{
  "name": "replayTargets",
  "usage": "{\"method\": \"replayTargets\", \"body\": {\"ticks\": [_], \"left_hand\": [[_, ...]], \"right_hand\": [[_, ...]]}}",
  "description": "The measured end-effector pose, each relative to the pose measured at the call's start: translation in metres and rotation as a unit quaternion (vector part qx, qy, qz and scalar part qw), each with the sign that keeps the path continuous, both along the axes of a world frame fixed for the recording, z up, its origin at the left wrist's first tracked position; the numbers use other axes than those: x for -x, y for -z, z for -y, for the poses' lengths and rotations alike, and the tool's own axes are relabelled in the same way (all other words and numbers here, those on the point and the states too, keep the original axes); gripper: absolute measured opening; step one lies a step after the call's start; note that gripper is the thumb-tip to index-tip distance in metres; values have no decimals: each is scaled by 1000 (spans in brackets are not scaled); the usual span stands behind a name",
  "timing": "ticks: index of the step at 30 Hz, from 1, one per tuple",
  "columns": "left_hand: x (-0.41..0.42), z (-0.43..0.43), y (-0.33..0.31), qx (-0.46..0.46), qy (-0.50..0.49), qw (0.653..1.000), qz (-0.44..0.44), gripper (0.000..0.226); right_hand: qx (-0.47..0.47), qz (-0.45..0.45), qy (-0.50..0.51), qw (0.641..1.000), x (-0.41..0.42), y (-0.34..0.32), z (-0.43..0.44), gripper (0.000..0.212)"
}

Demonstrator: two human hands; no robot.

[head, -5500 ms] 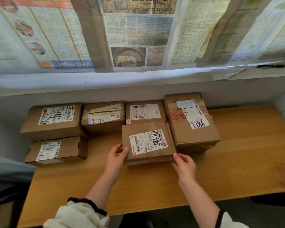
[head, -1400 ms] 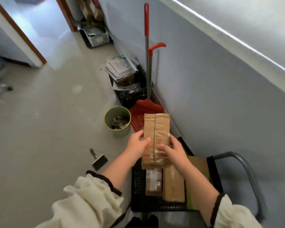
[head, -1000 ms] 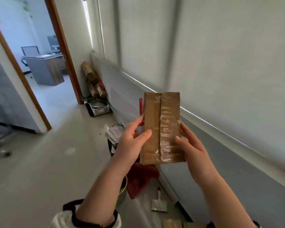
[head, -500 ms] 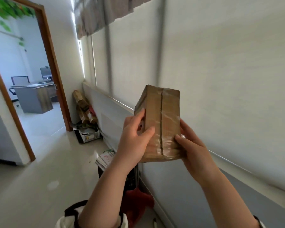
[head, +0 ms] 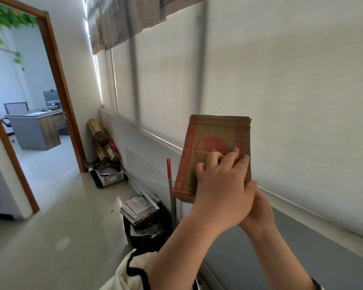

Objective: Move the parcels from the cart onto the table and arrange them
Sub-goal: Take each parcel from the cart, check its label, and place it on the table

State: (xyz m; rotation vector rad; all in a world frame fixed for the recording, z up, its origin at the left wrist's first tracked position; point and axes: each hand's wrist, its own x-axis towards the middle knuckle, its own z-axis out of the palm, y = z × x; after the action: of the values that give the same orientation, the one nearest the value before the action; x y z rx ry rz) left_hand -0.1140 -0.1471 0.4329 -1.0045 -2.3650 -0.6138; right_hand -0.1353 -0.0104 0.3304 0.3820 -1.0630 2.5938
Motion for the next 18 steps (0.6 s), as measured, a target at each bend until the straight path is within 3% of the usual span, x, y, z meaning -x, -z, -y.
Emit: {"method": "replayTargets", "body": {"ticks": [3, 6, 8, 10, 13, 14, 16, 18], "left_hand": [[6, 8, -1, -37, 25, 999, 8, 53], [18, 24, -5, -161, 101, 980, 55, 52], [26, 37, -7, -283, 157, 937, 129, 50], [31, 47, -6, -403, 205, 862, 231, 49], [41, 58, 3, -520, 271, 746, 316, 47], [44, 60, 7, -537, 287, 721, 330, 45], [48, 64, 17, -551, 287, 705, 341, 44], [48, 68, 21, -556, 269, 715, 327, 45]], "right_hand": [[-43, 146, 86, 985, -11, -17, 2, 45], [-20, 49, -17, 998, -13, -42, 8, 43], [-120, -14, 68, 990, -24, -66, 16, 46], [-210, -44, 156, 964, -34, -85, 25, 44], [-357, -79, 258, 894, -48, -102, 44, 43], [-404, -94, 276, 867, -49, -103, 51, 44], [-464, -99, 305, 826, -45, -101, 58, 47], [-464, -91, 302, 828, -41, -97, 58, 47]]}}
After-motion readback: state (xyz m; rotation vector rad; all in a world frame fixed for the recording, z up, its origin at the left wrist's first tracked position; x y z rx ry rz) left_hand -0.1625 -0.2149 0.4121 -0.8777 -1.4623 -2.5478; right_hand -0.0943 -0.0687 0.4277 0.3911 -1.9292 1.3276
